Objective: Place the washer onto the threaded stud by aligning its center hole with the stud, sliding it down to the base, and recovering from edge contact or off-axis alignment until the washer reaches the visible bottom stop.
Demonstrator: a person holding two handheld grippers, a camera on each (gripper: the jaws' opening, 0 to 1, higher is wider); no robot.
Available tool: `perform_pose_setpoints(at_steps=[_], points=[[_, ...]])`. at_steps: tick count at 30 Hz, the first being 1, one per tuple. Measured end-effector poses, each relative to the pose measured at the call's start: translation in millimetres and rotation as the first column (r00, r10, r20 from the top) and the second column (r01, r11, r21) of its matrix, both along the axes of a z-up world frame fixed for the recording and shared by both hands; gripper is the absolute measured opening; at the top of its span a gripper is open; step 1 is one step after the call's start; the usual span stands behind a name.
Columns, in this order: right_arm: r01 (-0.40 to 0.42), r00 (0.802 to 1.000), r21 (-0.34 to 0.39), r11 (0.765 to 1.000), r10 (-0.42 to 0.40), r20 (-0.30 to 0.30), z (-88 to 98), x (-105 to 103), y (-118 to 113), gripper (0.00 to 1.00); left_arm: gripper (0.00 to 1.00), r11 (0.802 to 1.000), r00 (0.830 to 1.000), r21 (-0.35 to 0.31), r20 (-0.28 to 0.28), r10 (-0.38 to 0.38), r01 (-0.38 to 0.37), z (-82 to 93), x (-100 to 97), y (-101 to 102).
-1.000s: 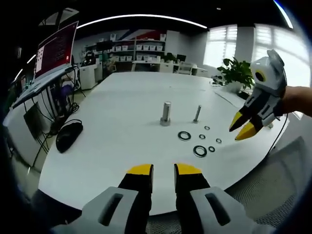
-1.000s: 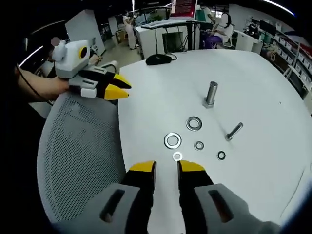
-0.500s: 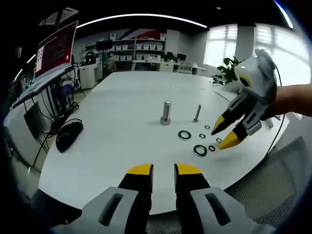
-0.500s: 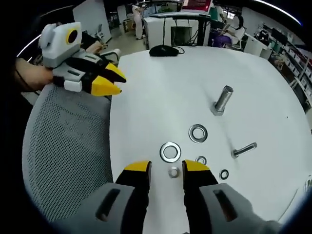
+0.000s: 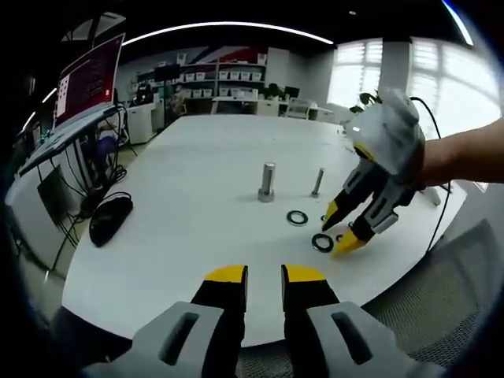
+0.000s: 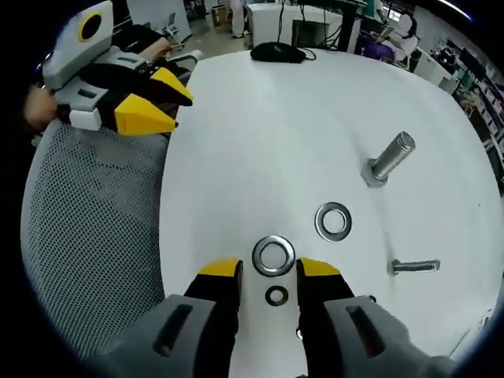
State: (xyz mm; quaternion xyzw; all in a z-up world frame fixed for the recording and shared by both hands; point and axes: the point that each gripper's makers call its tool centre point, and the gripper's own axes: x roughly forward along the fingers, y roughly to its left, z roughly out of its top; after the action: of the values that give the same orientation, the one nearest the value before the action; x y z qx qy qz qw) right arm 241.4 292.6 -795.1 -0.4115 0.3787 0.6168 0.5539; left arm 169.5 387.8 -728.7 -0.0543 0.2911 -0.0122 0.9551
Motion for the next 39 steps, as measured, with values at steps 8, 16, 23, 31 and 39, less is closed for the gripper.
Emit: perform_pose_setpoints(at_steps=[8, 16, 23, 31, 39], points=[[-0.113, 0.993, -0.134, 0.985, 0.117, 0.022, -6.1, 0.2, 0.3, 0.3, 0.15, 1.0, 1.0, 0.001, 0.002, -0.001, 0.001, 0.1, 0.5, 0.3], [-0.16, 0.984, -0.28, 0.946, 0.177, 0.034, -8.0, -0.7, 2.0, 0.3, 0.15, 1.0, 1.0, 0.001, 0.002, 0.003, -0.003, 0.1, 0.4, 1.1], [-0.185, 0.977, -0.338, 0.923, 0.21, 0.039, -8.2, -0.4, 1.4, 0.29, 0.15, 1.0, 1.0, 0.003, -0.003, 0.008, -0.008, -0.6, -0.1, 1.6], [-0.161, 0.983, -0.292, 0.943, 0.179, 0.036, -7.0, 1.2, 0.2, 0.29, 0.16, 1.0, 1.0, 0.003, -0.01, 0.007, -0.007, -1.7, -0.8, 1.1], [-0.147, 0.986, -0.282, 0.948, 0.165, 0.04, -7.0, -0.6, 0.8, 0.29, 0.16, 1.0, 1.0, 0.001, -0.008, 0.001, -0.001, -1.6, -0.5, 0.4]])
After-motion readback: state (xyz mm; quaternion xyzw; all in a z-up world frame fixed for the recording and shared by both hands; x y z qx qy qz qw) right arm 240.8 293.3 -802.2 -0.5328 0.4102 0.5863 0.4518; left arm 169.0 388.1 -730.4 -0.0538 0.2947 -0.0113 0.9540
